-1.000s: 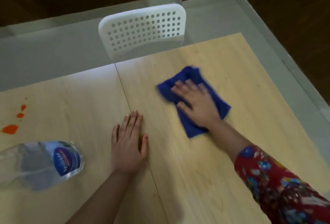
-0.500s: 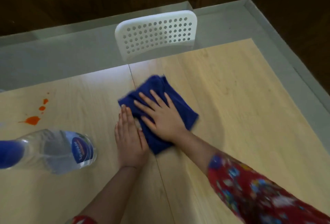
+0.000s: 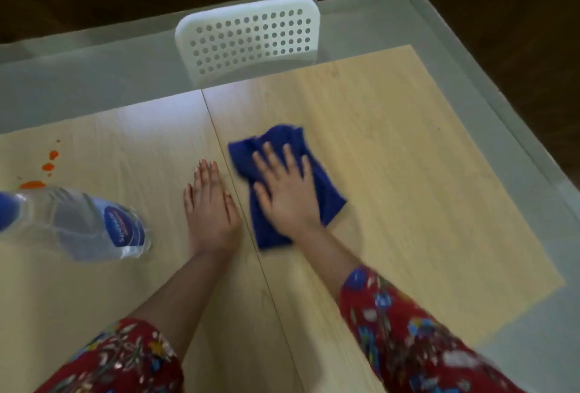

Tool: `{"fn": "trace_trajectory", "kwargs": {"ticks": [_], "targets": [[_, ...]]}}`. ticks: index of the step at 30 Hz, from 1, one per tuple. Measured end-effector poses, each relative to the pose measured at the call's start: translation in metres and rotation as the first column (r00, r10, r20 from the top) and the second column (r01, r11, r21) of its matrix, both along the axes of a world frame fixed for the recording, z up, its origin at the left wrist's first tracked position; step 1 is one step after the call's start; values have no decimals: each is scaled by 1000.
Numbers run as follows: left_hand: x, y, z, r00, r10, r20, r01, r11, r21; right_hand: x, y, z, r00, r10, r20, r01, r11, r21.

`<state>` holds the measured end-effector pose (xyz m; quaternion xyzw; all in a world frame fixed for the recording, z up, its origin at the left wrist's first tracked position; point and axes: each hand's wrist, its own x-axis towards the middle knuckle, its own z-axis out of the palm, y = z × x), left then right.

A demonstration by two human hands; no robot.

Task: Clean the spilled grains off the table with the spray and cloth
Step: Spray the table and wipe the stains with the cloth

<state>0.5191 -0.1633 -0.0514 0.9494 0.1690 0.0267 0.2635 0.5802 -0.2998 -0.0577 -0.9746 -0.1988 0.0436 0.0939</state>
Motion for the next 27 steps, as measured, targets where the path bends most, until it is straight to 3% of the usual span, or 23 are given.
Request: {"fn": "trace_trajectory", "kwargs": {"ticks": [2, 4, 7, 9, 11, 13, 16, 18, 20, 21, 23, 25, 27], "targets": [[-3, 2, 3, 998, 32, 57, -28, 998, -60, -56, -25, 3, 993, 118, -30, -118, 993, 13], [-11, 5, 7, 998, 13, 67, -8, 997, -73, -84, -83, 1, 996, 89, -14, -89, 996, -30], [-48, -2, 14, 988, -145, -61, 143, 989, -37, -74, -177, 1, 959, -282, -22, 275, 947, -167], [-86, -14, 15, 957, -248, -150, 241, 969, -59, -46, -204, 4, 841, -537, -62, 519, 834, -185], [-120, -25, 13, 923, -289, -254, 290, 956, -34, -19, -189, 7, 765, -640, -77, 627, 766, -142], [-135, -30, 9, 896, -279, -345, 304, 952, 20, -11, -146, 3, 837, -544, -62, 536, 837, -112], [-133, -26, 10, 879, -290, -378, 295, 954, -47, -69, -79, 1, 981, -192, 9, 193, 978, -74], [-130, -24, 11, 869, -315, -382, 293, 949, -114, -141, -75, 7, 999, 38, -21, -39, 998, -51], [-129, -21, 12, 851, -344, -397, 316, 939, -137, -184, -113, 9, 990, 133, -50, -134, 991, -28], [-128, -20, 13, 836, -363, -412, 333, 932, -147, -190, -141, 7, 993, 109, -48, -111, 993, -38], [-125, -23, 15, 809, -376, -451, 357, 925, -130, -174, -196, 1, 995, -96, -38, 90, 988, -123], [-124, -26, 16, 808, -349, -474, 355, 931, -80, -135, -218, 1, 913, -406, -50, 393, 905, -163], [-126, -27, 16, 812, -353, -465, 365, 928, -68, -103, -193, 3, 816, -574, -66, 564, 817, -122]]}}
